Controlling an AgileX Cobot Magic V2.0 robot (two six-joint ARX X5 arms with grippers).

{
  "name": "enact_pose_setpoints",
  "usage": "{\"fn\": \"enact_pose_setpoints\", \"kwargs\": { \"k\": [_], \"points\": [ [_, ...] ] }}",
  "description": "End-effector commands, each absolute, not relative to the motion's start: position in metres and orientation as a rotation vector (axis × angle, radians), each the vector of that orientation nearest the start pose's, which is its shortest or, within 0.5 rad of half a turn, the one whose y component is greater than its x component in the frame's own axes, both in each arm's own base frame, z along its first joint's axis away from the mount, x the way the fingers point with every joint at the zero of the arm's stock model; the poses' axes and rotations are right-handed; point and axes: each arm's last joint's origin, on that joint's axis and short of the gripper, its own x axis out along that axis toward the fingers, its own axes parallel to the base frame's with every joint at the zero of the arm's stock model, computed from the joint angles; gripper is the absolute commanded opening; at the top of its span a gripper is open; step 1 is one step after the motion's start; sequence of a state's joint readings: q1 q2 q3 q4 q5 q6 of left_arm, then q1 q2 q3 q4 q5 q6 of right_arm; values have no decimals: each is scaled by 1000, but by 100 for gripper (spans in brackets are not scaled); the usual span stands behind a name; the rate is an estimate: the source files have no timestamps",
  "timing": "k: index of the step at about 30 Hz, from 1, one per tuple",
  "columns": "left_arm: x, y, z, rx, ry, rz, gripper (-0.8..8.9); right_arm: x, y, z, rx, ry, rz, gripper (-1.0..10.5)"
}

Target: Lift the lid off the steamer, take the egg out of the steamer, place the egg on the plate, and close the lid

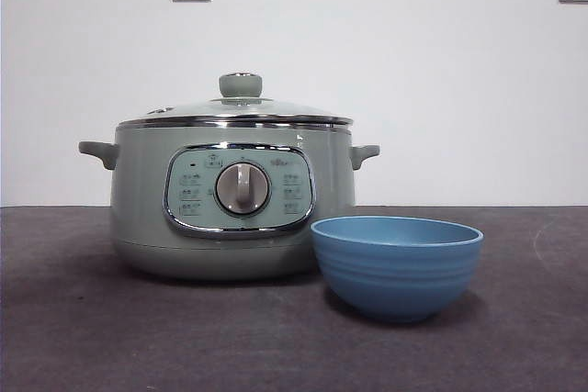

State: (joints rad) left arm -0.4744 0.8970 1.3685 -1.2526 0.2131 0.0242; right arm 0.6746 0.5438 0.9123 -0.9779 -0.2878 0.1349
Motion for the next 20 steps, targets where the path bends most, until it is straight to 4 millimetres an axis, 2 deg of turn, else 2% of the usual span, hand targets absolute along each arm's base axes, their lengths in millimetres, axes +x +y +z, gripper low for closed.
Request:
{"fn": "enact_pose_setpoints", "kwargs": {
  "k": [1, 7, 13, 15, 18, 20],
  "points": [
    [99, -58, 406, 126, 784, -664, -3, 57, 56, 328, -7, 682, 888, 2],
    [105, -61, 412, 157, 673, -651, -3, 57, 56, 328, -7, 682, 888, 2],
    [124, -56, 441, 199, 264, -562, -3, 57, 56, 328, -7, 682, 888, 2],
    [126, -52, 444, 188, 127, -538, -3, 57, 56, 328, -7, 682, 888, 2],
    [125, -44, 437, 181, -50, -483, -4, 57, 56, 328, -7, 682, 888, 2],
    [122, -37, 424, 178, -134, -431, -3, 57, 56, 328, -7, 682, 888, 2]
  ]
}}
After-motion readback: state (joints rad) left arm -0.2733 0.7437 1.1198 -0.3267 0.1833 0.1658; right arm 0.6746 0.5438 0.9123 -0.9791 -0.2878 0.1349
